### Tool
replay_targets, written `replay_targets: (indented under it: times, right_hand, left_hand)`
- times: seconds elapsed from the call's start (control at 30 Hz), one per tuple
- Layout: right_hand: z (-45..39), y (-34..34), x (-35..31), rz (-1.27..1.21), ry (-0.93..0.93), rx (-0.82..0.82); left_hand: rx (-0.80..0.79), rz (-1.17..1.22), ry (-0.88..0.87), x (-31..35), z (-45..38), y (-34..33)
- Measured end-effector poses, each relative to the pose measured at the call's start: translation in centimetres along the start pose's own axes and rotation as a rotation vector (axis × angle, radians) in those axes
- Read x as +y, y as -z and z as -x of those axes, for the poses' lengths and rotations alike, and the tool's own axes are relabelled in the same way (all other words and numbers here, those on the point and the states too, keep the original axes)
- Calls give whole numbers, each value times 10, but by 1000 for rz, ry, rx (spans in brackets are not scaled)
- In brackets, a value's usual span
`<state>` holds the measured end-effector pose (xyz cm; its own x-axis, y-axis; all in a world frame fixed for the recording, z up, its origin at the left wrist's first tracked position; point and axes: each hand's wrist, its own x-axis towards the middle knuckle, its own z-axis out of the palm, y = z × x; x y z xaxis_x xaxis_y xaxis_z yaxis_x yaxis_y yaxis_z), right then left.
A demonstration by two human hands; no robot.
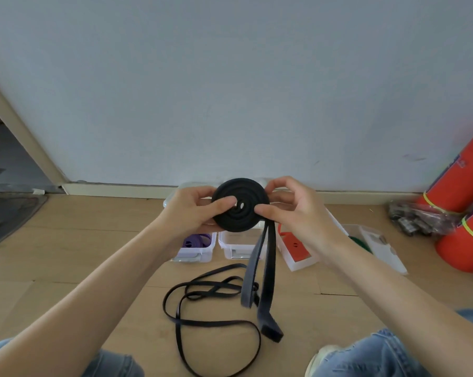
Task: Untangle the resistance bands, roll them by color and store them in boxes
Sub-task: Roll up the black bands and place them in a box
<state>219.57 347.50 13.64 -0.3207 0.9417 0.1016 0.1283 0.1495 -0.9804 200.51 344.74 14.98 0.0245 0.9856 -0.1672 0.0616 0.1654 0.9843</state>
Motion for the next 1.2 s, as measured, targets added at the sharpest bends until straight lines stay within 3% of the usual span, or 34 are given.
replay_targets:
  times: [0.1, 0.17, 0.33, 0.53, 0.67, 0.8, 0.9, 0.97, 1.07, 1.2]
  right_hand:
    - [-2, 6, -6, 238, 96, -96]
    - [-2, 4, -7, 343, 137, -168]
    - [-4, 6, -5, 224, 129, -128]
    - [-7, 7, -5, 34, 64, -36]
    - [-5, 4, -2, 7, 47, -47]
    - [-5, 10, -3, 241, 127, -104]
    - [-2, 6, -2, 510, 209, -232]
    - [1, 2, 1, 538, 194, -250]
    - [0, 3, 2, 321, 114, -181]
    - [-1, 6, -1, -52, -21, -174]
  left_hand:
    - [-160, -363, 6, -1, 1, 2]
    - [-208, -440, -8, -3, 1, -2]
    - [-135, -363, -34, -5, 1, -2]
    - [16, 48, -83, 4, -1, 3]
    - [28, 68, -66, -4, -1, -2]
    - [-112, -205, -54, -3, -3, 3]
    - [-183, -504, -133, -6, -4, 1]
    - [-166, -710, -213, -13, -4, -6]
    - [-29, -790, -327, -14, -3, -9]
    - [67, -473, -281, -1, -4, 2]
